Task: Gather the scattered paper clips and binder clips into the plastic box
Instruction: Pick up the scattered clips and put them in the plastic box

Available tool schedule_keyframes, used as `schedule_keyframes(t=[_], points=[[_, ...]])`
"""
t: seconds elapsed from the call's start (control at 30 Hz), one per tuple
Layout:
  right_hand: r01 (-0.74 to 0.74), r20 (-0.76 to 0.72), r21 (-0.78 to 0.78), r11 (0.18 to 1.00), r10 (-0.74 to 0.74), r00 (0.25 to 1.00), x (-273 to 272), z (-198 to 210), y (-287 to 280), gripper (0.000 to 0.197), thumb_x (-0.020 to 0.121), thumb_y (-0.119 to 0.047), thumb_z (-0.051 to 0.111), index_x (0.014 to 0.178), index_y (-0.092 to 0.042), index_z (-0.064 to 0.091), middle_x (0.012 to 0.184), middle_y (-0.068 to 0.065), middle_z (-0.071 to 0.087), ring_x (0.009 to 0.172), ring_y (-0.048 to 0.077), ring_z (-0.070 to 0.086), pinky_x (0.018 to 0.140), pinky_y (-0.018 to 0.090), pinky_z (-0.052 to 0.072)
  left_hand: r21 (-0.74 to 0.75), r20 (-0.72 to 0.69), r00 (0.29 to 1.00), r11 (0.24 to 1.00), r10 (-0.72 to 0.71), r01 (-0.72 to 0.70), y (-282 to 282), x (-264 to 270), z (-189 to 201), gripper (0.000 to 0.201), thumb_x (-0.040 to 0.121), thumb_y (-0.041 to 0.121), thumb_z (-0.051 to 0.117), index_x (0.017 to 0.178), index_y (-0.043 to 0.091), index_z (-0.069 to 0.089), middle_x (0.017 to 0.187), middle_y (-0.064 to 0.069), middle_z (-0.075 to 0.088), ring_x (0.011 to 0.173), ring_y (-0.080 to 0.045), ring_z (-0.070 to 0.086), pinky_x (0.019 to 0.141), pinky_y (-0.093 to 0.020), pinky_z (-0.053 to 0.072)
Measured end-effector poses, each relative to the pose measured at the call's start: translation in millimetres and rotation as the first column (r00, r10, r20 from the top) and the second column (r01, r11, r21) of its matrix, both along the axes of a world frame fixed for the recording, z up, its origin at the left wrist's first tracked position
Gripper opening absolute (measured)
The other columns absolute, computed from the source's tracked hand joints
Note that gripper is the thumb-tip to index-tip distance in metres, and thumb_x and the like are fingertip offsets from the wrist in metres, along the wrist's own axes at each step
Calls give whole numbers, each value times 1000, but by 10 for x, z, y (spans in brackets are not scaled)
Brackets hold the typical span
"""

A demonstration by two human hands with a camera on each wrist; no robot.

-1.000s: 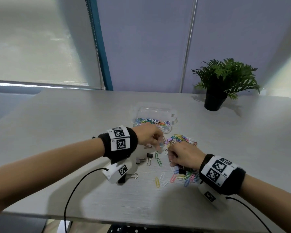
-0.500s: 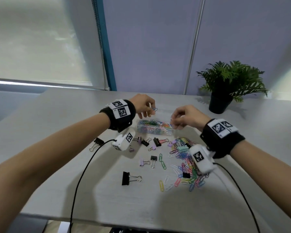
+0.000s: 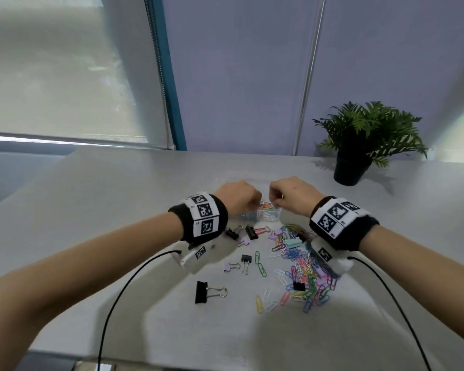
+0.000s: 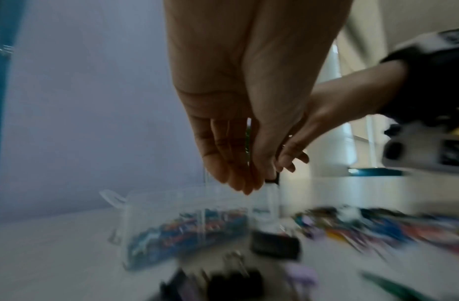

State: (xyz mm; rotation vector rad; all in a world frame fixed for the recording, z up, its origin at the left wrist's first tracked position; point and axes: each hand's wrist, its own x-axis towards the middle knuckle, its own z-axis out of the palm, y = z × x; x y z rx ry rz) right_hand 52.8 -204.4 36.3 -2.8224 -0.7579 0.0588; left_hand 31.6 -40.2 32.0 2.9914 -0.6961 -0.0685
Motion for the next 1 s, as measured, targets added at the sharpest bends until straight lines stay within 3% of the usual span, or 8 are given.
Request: schedule_keyframes(t=[0.17,0.3,0.4,0.6,0.7,0.8,0.9,1.0], points=[[-79,-168,-132,988,56,984,-111,-172,-194,12,84,-17,64,93,-10,65,98,5,67,84,15,56,80,32,48,218,-144,990,975,-11,43,-100,-258,-313,43,85,34,62,116,6,55,121,-10,52,111,-28,53,87,-40,47],[-93,-218,-163,982,56,974,-173,-335,-191,20,82,-28,67,96,-15,60,91,-1,56,84,15,51,77,32,46,189,-113,994,982,-1,23,-127,-274,-330,36,85,26,62,113,3,54,119,-14,51,108,-31,53,88,-43,49],[-124,-235,-193,973,77,969,-232,-393,-176,20,81,-28,67,85,-19,50,86,-2,52,80,16,48,68,29,39,139,-168,986,990,18,6,-67,-268,-281,39,80,32,67,106,6,55,112,-13,54,104,-29,53,82,-35,45],[-151,-216,-160,975,115,970,-240,-379,-237,31,81,-24,65,65,-30,40,78,-6,50,78,15,49,67,28,39,-6,-144,989,999,36,-37,246,-404,-38,39,80,31,66,112,11,54,114,-6,54,95,-20,52,80,-31,44],[-148,-194,-69,987,132,972,-237,-296,-253,19,84,-20,63,69,-24,52,79,-3,56,76,13,52,71,25,41,-16,-173,984,999,35,-39,423,-511,20,33,82,26,65,111,12,56,112,-5,55,84,-13,46,77,-27,41],[-125,-164,1,992,123,979,-249,-222,-235,7,84,-17,64,80,-13,69,75,-3,61,72,10,56,72,21,43,83,-248,967,996,58,-38,534,-580,-25,36,82,22,65,115,12,56,114,-7,55,86,-14,47,78,-26,40],[-105,-100,52,993,110,989,-272,-189,-195,9,84,-18,64,82,-13,71,72,-3,65,68,9,60,72,24,50,250,-296,949,968,112,-37,605,-588,-112,35,85,21,59,119,14,55,120,-10,53,105,-25,54,86,-33,44],[-102,-74,85,991,109,991,-302,-179,-125,10,86,-18,63,84,-12,71,70,-5,63,60,3,56,68,23,50,318,-256,956,947,140,-53,613,-558,-149,35,88,16,53,122,17,53,125,-9,49,116,-26,48,88,-38,45]])
